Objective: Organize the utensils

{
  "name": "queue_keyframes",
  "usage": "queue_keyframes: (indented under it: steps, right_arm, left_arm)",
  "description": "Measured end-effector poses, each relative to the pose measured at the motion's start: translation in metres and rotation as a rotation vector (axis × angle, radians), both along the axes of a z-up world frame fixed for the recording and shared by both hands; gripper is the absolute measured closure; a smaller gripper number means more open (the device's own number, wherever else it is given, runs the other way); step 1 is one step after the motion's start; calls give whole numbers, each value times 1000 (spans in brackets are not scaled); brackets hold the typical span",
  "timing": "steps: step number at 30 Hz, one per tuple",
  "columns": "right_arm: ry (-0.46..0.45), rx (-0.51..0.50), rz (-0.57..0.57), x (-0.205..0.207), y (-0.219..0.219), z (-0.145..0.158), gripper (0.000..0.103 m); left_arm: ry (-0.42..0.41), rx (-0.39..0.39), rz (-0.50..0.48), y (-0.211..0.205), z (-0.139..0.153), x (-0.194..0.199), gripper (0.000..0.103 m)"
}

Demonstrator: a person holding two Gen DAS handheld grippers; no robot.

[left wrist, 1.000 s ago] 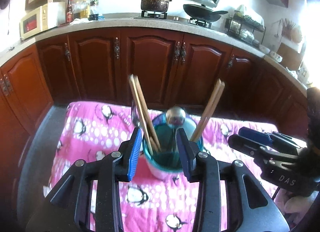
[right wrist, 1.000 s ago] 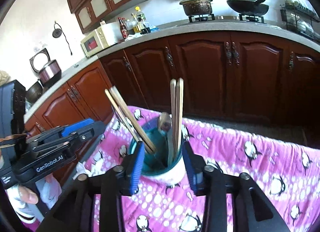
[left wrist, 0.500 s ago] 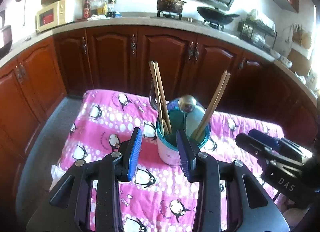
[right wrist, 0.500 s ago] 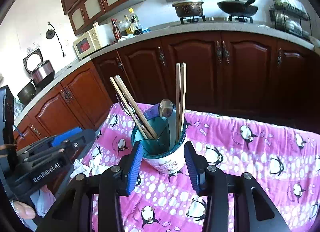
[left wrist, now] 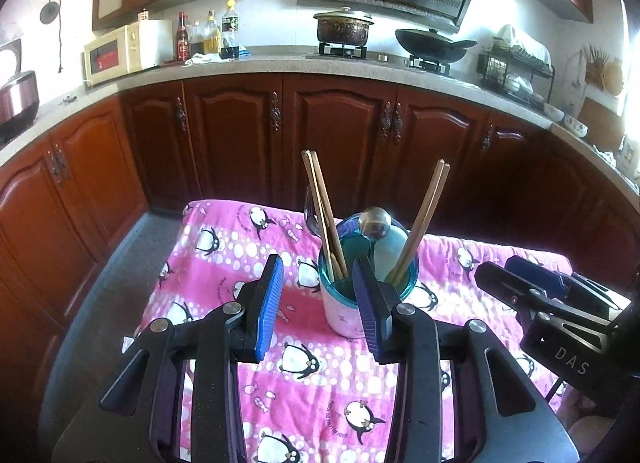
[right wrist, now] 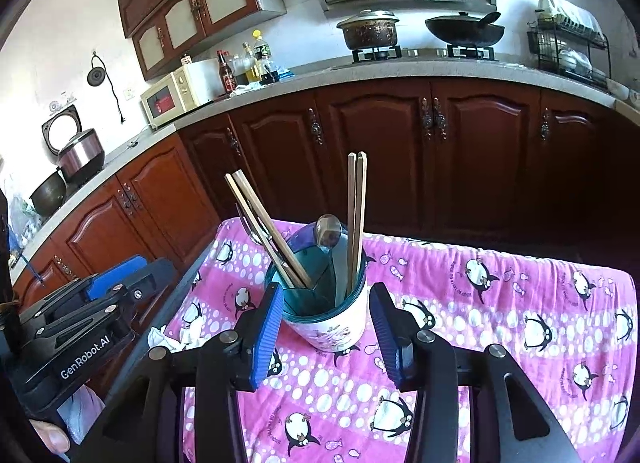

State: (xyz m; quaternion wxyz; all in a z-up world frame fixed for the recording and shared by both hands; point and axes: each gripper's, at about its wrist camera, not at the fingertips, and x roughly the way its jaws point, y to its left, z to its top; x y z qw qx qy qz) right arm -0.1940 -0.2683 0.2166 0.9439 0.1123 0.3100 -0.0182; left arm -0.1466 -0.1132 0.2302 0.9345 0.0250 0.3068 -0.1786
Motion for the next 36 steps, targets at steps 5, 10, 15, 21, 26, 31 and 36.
queue_keyframes:
  steps: [5,10,15,21,26,31,36]
  right_arm:
    - [-1,-3,-7,1,0,2,56]
    - [-1,-14,-2,1,3,3,52]
    - [5,-15,-1,2,3,2,52]
    - [12,-14,1,2,2,1,51]
    - [17,-19,4,3,4,0,51]
    - [17,-16,1,3,2,0,51]
    - [19,-17,1,3,2,0,51]
  left_arm:
    - [-1,13,4,0,0,-2,68]
    - [-4,15,9,1,0,-3,68]
    - [-5,15,10,0,0,-4,68]
    - [-5,15,11,0,0,-5,68]
    - [-12,19,12,0,1,-5,68]
    - [-23,22,13,0,4,-6,68]
    - [-23,28,10,-1,3,-6,68]
